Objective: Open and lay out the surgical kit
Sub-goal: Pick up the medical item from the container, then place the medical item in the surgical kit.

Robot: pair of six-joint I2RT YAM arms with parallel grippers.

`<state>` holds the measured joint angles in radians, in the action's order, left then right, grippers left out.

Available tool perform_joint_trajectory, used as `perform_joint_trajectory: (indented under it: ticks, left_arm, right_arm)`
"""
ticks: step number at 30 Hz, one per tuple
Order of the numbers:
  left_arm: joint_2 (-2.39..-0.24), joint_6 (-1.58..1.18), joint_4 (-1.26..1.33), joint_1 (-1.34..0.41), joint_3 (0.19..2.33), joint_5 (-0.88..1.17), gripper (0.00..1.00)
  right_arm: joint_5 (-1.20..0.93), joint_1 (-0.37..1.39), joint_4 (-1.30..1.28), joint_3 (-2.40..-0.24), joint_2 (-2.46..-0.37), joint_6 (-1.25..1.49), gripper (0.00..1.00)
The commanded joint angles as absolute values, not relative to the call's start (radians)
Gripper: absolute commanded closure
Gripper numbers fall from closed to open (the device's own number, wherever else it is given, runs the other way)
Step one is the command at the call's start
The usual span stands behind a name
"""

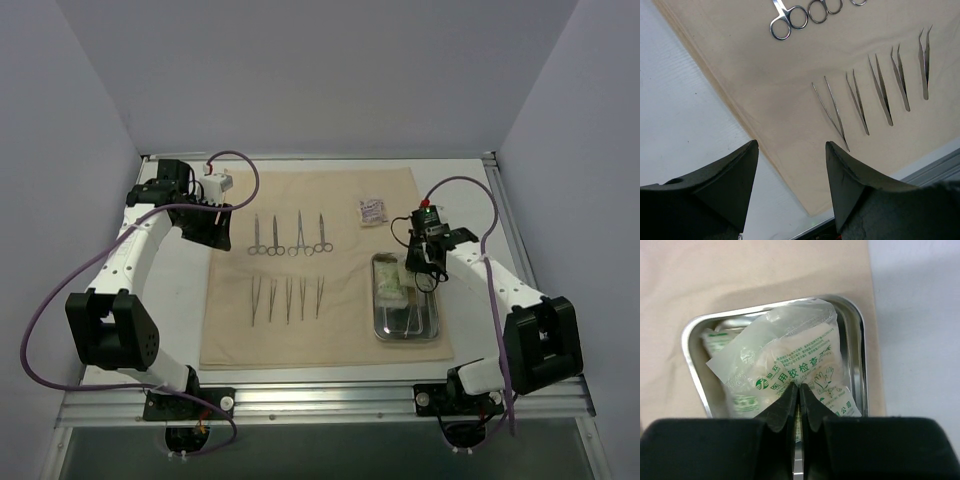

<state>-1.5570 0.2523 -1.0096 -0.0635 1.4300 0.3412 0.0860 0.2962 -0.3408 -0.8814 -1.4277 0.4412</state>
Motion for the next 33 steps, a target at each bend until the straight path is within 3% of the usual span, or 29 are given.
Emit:
perform_joint_trajectory:
  ticks: [1, 9, 21, 33]
  left_arm:
    - [-1.548, 0.258, -0.988, -0.063, 1.45, 0.359, 0.35]
    - [-1.555, 0.256, -0.988, -0.064, 1.454, 0.362, 0.35]
    - [-1.551, 0.259, -1.005, -0.063, 1.454, 0.344, 0.35]
    - [-1.58, 0.256, -1.005, -0.063, 1.46, 0.337, 0.35]
  right_arm:
    - [0.091, 0.307, -0.449, -0.988, -1.321, 0.417, 1.0]
    - [0.106, 0.314, -0.502, -1.156, -1.305, 0.374, 1.0]
    - [0.247, 0.236, -0.451, -1.725, -1.995, 0.112, 1.0]
    - [0.176, 0.203, -0.377, -1.827, -2.213, 0.072, 1.0]
